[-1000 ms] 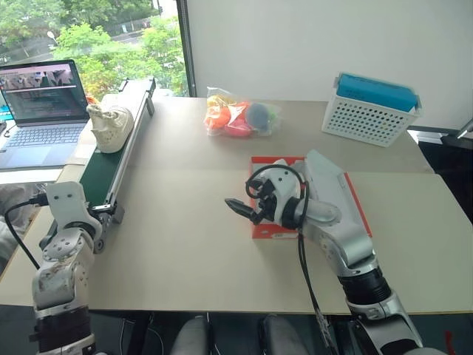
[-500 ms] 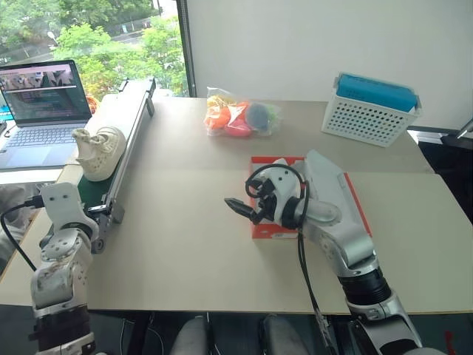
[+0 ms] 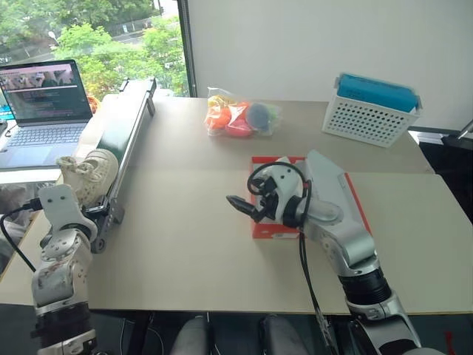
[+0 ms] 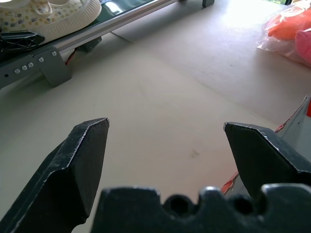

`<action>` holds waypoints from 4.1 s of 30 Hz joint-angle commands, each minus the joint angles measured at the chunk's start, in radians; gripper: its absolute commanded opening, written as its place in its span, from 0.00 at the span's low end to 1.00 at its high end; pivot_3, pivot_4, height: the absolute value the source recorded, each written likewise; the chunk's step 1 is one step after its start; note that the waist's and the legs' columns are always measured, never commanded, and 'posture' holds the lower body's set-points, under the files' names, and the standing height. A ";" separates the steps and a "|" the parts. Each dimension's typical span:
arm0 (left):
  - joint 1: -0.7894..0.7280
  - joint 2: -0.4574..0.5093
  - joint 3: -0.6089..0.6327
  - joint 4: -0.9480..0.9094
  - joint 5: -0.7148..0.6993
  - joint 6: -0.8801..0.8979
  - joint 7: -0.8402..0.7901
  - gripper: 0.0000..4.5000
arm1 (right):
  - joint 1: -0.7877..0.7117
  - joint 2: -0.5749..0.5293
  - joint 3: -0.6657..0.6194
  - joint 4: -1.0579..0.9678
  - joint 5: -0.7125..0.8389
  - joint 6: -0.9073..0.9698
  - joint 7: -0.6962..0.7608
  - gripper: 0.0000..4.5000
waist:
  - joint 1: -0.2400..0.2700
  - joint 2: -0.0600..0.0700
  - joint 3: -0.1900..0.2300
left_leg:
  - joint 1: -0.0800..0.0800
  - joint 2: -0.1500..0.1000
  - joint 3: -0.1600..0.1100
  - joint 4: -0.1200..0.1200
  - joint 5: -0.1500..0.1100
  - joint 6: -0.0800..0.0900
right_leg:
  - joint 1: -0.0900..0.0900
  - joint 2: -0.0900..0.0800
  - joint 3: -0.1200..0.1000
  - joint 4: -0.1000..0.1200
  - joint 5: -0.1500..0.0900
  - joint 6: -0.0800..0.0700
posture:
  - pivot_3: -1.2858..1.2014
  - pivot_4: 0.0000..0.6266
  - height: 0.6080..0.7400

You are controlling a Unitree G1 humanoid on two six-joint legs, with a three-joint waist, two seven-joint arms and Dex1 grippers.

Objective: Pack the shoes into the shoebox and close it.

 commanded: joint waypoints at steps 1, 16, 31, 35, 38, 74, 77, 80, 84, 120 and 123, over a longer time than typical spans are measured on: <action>-0.017 -0.017 0.003 -0.033 -0.024 -0.008 -0.001 0.98 | -0.011 0.009 -0.024 -0.052 0.011 0.002 -0.006 1.00 | 0.002 0.000 0.000 | 0.000 0.000 0.000 0.000 0.000 0.000 | 0.000 0.000 -0.001 0.000 0.000 0.000 | 0.52 0.24 1.00; -0.099 -0.099 0.020 -0.169 -0.099 -0.176 -0.015 0.69 | -0.037 0.020 -0.048 -0.031 0.020 0.006 0.000 1.00 | 0.008 -0.001 -0.001 | 0.000 0.000 -0.002 0.000 0.001 -0.002 | 0.001 0.001 -0.001 0.001 0.001 -0.001 | 0.52 0.24 1.00; -0.086 -0.244 -0.341 -0.457 -0.556 0.212 -0.136 0.69 | -0.457 0.415 -0.775 0.315 0.768 0.583 -0.563 1.00 | -0.016 -0.002 0.000 | -0.002 0.002 -0.002 0.000 0.003 -0.004 | -0.002 0.002 -0.002 0.006 0.001 -0.001 | 0.52 0.24 1.00; -0.094 -0.240 -0.371 -0.447 -0.560 0.208 -0.137 0.69 | -0.463 0.434 -0.779 0.305 0.849 0.606 -0.689 1.00 | -0.022 -0.001 -0.001 | -0.001 0.001 -0.001 0.000 0.003 -0.003 | -0.001 0.003 -0.001 0.005 0.001 -0.001 | 0.52 0.24 1.00; -0.097 -0.244 -0.380 -0.434 -0.562 0.214 -0.134 0.69 | -0.459 0.439 -0.774 0.299 0.910 0.589 -0.752 1.00 | -0.026 -0.001 -0.001 | -0.001 0.000 0.000 0.000 0.004 -0.002 | 0.000 0.003 0.000 0.005 0.001 -0.001 | 0.52 0.24 1.00; -0.107 -0.221 -0.366 -0.405 -0.548 0.192 -0.109 0.69 | -0.307 0.254 -0.515 0.249 1.125 0.386 -0.851 0.26 | -0.029 -0.001 -0.001 | -0.004 0.001 0.000 0.000 0.004 -0.001 | 0.000 0.003 0.000 0.001 0.001 -0.001 | 0.52 0.24 1.00; -0.105 -0.215 -0.373 -0.408 -0.539 0.192 -0.114 0.69 | -0.305 0.250 -0.504 0.242 1.133 0.381 -0.853 0.16 | -0.029 -0.001 0.000 | -0.004 0.001 0.000 0.000 0.004 -0.001 | 0.000 0.003 0.000 0.001 0.001 -0.001 | 0.52 0.24 1.00; -0.105 -0.189 -0.410 -0.415 -0.492 0.179 -0.129 0.69 | -0.301 0.253 -0.496 0.231 1.139 0.371 -0.859 0.16 | -0.029 -0.001 0.000 | -0.004 0.001 0.000 0.000 0.004 -0.001 | 0.000 0.003 0.000 0.000 0.001 -0.001 | 0.52 0.24 1.00; -0.104 -0.161 -0.452 -0.419 -0.438 0.150 -0.160 0.69 | -0.293 0.261 -0.494 0.222 1.138 0.341 -0.877 0.16 | -0.029 -0.001 0.000 | -0.004 0.001 0.000 0.000 0.004 0.000 | 0.000 0.003 0.000 0.000 0.001 -0.001 | 0.52 0.24 1.00; 0.055 0.181 -0.558 -0.583 -0.299 0.039 -0.564 0.99 | -0.707 -0.230 -0.101 0.856 0.407 0.735 -0.277 0.15 | -0.009 0.004 0.003 | -0.007 0.001 0.003 -0.003 0.003 0.004 | -0.001 0.001 0.002 -0.009 0.003 0.001 | 0.52 0.24 1.00; 0.064 0.169 -0.567 -0.601 -0.303 0.047 -0.548 0.99 | -0.734 -0.244 -0.029 0.891 0.330 0.707 -0.173 0.15 | -0.008 0.004 0.003 | -0.006 0.001 0.003 -0.003 0.003 0.004 | -0.001 0.001 0.002 -0.010 0.003 0.001 | 0.52 0.24 1.00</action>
